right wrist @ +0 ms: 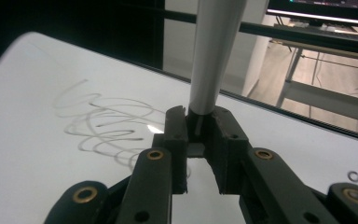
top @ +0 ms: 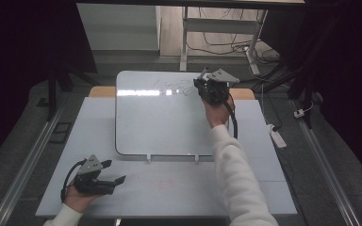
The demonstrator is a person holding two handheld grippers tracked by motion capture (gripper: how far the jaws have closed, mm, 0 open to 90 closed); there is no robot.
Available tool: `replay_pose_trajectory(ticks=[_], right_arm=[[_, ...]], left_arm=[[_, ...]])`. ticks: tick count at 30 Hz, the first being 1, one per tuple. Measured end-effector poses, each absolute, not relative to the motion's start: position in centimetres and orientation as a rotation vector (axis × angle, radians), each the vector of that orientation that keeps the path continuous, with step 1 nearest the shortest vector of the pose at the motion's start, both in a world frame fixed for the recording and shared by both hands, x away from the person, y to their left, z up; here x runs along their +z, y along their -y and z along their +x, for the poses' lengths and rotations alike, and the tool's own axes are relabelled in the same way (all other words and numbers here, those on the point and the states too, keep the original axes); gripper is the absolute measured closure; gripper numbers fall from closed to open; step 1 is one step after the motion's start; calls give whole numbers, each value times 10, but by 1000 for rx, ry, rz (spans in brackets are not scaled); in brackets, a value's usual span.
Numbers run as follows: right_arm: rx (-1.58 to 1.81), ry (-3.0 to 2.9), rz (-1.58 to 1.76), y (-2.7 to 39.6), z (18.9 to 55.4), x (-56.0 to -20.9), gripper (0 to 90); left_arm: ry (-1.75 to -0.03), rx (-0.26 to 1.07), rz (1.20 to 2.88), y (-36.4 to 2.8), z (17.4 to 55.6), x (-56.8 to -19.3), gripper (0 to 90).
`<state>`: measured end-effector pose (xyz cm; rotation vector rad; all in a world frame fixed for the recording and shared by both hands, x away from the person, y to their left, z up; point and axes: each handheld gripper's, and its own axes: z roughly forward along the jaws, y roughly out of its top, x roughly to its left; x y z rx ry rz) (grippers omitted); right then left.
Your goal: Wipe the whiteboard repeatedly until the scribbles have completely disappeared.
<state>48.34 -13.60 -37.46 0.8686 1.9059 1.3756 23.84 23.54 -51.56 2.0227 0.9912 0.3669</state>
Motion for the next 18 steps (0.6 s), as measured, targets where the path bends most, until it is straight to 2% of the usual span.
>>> replay_pose_trajectory(ticks=[8, 12, 18], right_arm=[[1364, -2037, 795, 126, 478, -395, 769], [1417, -1902, 936, 146, 487, -389, 770], [1367, -2022, 783, 128, 474, -401, 770]], left_arm=[[-999, 361, 2020, -237, 240, -517, 184], [-996, 366, 2024, -235, 239, -516, 184], [-1003, 362, 2021, -236, 240, -517, 185]])
